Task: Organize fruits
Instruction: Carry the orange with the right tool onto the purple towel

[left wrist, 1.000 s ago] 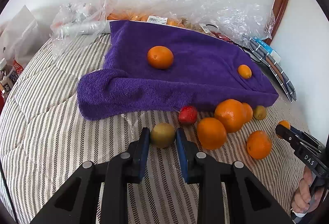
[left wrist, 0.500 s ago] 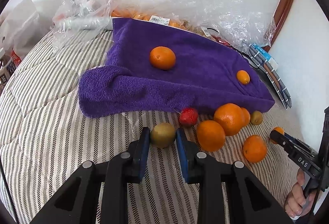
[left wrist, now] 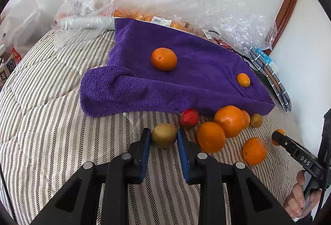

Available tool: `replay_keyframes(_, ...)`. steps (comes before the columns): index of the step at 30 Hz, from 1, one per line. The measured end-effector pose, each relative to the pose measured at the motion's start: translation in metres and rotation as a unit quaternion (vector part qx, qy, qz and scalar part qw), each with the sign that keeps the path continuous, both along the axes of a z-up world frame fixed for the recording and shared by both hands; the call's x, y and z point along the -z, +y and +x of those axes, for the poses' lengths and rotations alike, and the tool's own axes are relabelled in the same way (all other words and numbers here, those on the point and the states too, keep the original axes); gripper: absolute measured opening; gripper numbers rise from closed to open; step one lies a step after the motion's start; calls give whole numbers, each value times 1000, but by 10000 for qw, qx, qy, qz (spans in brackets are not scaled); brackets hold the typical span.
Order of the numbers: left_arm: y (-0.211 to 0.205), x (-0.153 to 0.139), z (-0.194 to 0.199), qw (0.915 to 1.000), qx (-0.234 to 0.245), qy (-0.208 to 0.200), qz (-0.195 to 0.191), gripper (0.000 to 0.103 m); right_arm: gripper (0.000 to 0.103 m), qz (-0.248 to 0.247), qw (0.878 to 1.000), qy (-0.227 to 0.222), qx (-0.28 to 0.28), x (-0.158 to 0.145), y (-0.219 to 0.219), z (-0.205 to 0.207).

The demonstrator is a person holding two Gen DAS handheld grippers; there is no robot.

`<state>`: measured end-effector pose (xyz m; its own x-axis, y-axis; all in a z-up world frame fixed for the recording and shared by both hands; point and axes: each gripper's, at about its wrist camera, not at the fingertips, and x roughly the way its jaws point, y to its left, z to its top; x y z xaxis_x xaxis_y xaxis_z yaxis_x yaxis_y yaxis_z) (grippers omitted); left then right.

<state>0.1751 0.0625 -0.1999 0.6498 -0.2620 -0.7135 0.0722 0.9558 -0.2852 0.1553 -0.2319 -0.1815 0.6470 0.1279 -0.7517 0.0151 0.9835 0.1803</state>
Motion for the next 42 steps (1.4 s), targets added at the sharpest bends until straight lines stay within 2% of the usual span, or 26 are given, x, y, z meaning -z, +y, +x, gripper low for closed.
replay_keyframes(8,3,-14,-16,9987,-84,-505,51,25,35,-132,9994,-267,153,-7,2,-9)
replay_keyframes(11,4,-17,-15,9991,-96,-417,65,25,35,-170,9994,-252,184,-9,3,-9)
replay_keyframes(13,10,-21,-17,9991,-120,-377,-141,25,35,-22,9996,-237,134,-15,1,-7)
replay_keyframes(17,18,-42,-19,9991,-123,-331,-247,25,35,-98,9985,-518,132,-43,0,-5)
replay_keyframes(19,21,-57,-18,9992,-200,-324,-144,25,35,-109,9975,-685,111,-58,-1,0)
replay_keyframes(23,25,-81,-10,9977,-346,-588,19,25,35,-26,9962,-862,129,-78,-3,15)
replay_keyframes(27,30,-92,9,9965,-443,-688,195,25,35,-11,9951,-980,112,-89,-3,34)
replay_keyframes(31,32,-91,32,9952,-578,-705,356,25,35,4,9945,-1047,101,-94,-2,54)
replay_keyframes(35,35,-82,50,9952,-615,-706,277,25,35,53,9946,-1030,65,-91,-1,73)
replay_keyframes(42,32,-55,84,9963,-705,-444,196,25,35,50,9959,-907,-21,-69,5,102)
